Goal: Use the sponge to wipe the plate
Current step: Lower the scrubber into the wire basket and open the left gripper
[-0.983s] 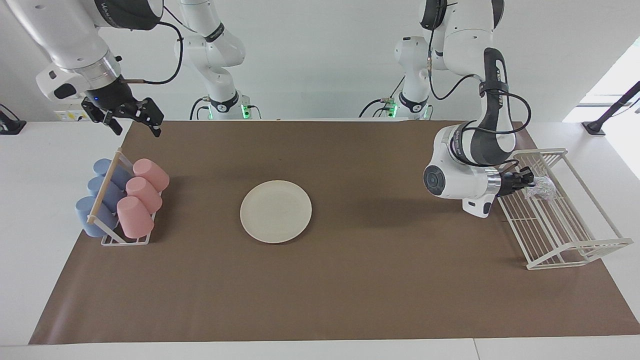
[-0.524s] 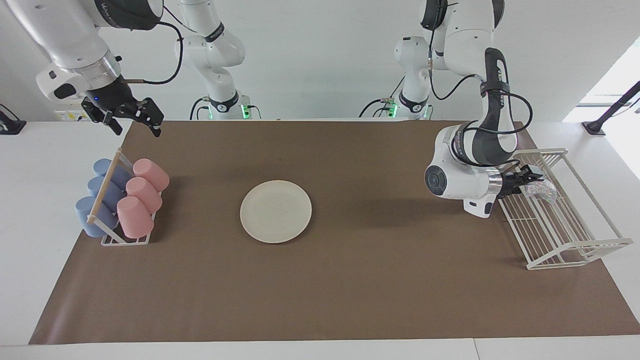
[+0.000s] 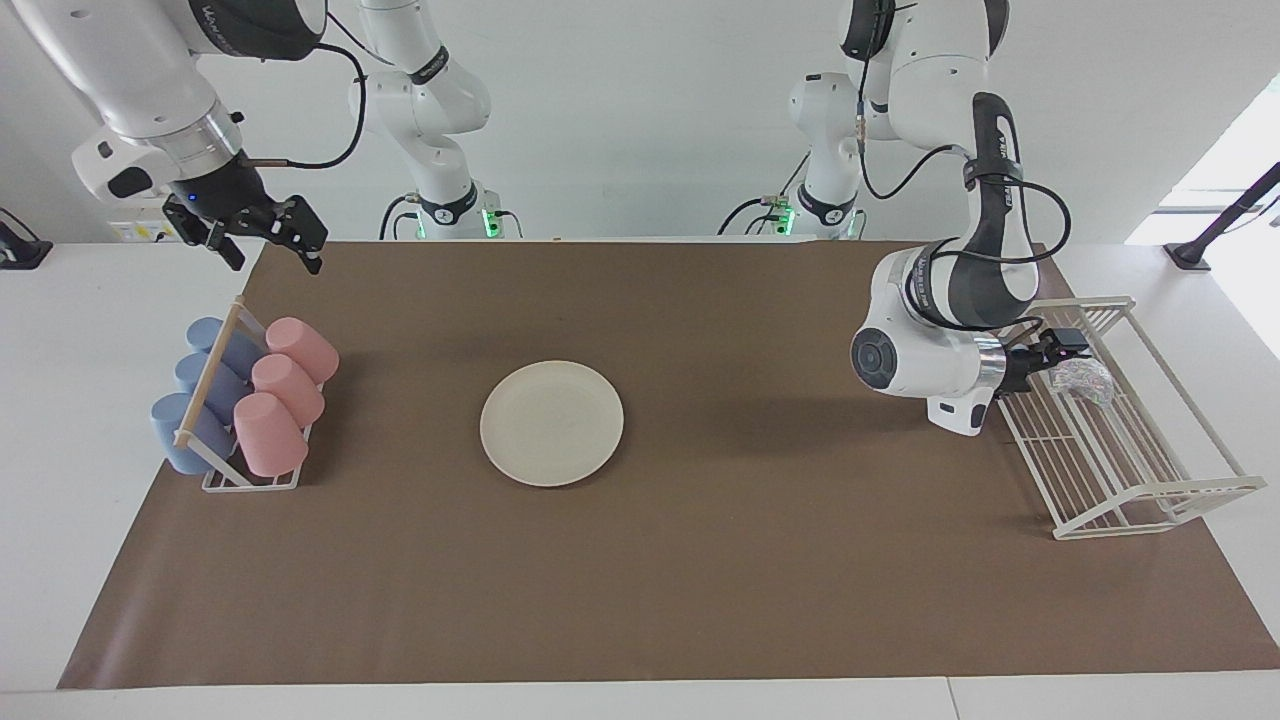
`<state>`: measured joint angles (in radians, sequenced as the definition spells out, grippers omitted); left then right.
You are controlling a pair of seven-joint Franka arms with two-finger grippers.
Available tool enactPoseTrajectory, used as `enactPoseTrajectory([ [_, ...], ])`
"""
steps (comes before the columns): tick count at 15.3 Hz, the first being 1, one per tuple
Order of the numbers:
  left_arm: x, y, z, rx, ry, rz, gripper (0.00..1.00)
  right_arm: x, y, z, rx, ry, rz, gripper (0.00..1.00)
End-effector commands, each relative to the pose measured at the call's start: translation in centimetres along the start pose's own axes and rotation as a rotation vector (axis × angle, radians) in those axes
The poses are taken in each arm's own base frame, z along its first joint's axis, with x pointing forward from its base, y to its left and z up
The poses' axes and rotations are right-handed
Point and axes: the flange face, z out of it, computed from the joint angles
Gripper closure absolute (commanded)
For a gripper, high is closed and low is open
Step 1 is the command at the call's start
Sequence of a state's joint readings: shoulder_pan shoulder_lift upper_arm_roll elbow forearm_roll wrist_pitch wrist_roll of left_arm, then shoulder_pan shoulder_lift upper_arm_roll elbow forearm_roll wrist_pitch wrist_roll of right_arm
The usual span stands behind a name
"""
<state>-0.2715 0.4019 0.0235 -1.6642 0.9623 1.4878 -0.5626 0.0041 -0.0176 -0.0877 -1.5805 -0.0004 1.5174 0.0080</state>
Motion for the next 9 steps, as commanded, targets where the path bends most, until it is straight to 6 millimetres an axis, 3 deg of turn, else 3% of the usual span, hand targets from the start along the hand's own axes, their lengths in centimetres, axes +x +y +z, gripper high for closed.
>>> enactPoseTrajectory([
  [1, 0.6, -7.7, -3.1, -0.294, -0.048, -0.073, 0.00, 0.2, 0.1, -0.2, 0.019, 0.010, 0.007, 0.00],
  [2, -0.1, -10.7, -3.8, -0.416, -0.075, -0.093, 0.00, 0.2, 0.0, -0.2, 0.019, 0.010, 0.006, 0.00],
  [5, -3.5, -17.4, -5.4, -0.687, -0.116, -0.136, 0.00, 0.2, 0.0, -0.2, 0.017, 0.010, 0.007, 0.00],
  [7, -6.9, -22.3, -4.9, -0.910, -0.124, -0.087, 0.00, 0.2, 0.0, -0.2, 0.019, 0.008, 0.007, 0.00],
  [8, -8.4, -23.7, -4.7, -0.976, -0.119, -0.041, 0.00, 0.2, 0.0, -0.2, 0.019, 0.008, 0.007, 0.00],
  [9, -9.8, -23.9, -4.7, -0.991, -0.120, 0.003, 0.00, 0.2, 0.0, -0.2, 0.019, 0.008, 0.007, 0.00],
])
